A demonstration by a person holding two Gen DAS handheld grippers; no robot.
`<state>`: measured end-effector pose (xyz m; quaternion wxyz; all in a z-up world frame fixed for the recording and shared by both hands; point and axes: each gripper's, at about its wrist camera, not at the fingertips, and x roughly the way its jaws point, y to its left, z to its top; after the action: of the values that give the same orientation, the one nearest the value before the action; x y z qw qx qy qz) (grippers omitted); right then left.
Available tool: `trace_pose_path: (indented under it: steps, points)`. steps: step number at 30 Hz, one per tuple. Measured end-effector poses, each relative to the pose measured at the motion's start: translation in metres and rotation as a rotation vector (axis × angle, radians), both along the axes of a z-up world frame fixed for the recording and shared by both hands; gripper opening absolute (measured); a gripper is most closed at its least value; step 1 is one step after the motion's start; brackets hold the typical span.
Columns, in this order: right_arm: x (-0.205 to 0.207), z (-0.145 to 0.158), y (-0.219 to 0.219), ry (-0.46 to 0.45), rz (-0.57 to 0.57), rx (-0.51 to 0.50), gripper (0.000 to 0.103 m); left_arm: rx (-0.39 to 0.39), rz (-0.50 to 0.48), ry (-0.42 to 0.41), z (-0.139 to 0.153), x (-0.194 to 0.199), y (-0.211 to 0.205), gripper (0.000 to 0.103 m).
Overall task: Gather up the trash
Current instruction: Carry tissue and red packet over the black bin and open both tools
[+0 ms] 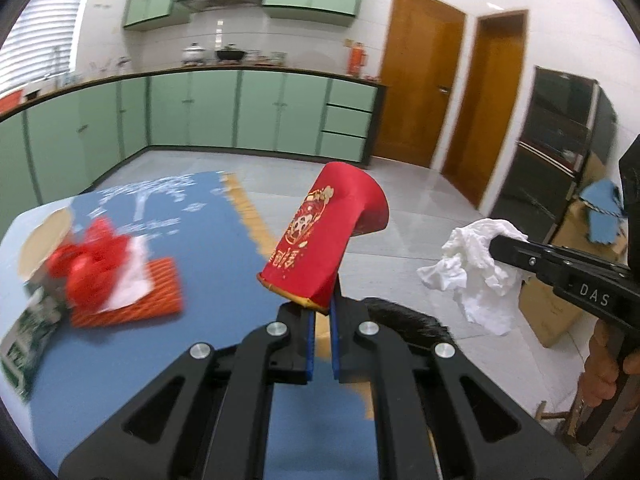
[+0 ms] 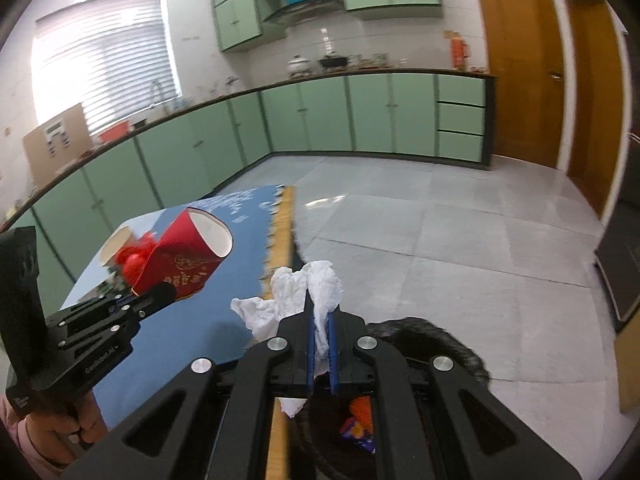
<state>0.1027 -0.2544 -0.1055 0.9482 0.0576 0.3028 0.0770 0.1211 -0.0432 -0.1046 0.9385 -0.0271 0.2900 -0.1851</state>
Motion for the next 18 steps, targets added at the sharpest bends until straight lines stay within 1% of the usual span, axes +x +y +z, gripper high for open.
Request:
trace_pose_path:
  steps: [6,9,12,18]
  points:
    - [-0.005,-0.009,-0.039,0.021,-0.108,-0.006,0.006,-0.005,-0.111,0.017,-0.011,0.014,-0.05,0.005]
    - [-0.007,-0.017,-0.057,0.038,-0.156,-0.003,0.006,-0.006,-0.161,0.04,-0.019,0.019,-0.077,0.005]
    - [-0.009,-0.029,-0.072,0.063,-0.203,-0.004,0.005,-0.004,-0.199,0.067,-0.028,0.029,-0.093,0.005]
    - [-0.01,-0.05,-0.091,0.115,-0.252,0.006,0.005,0.032,-0.277,0.165,-0.057,0.043,-0.125,0.006]
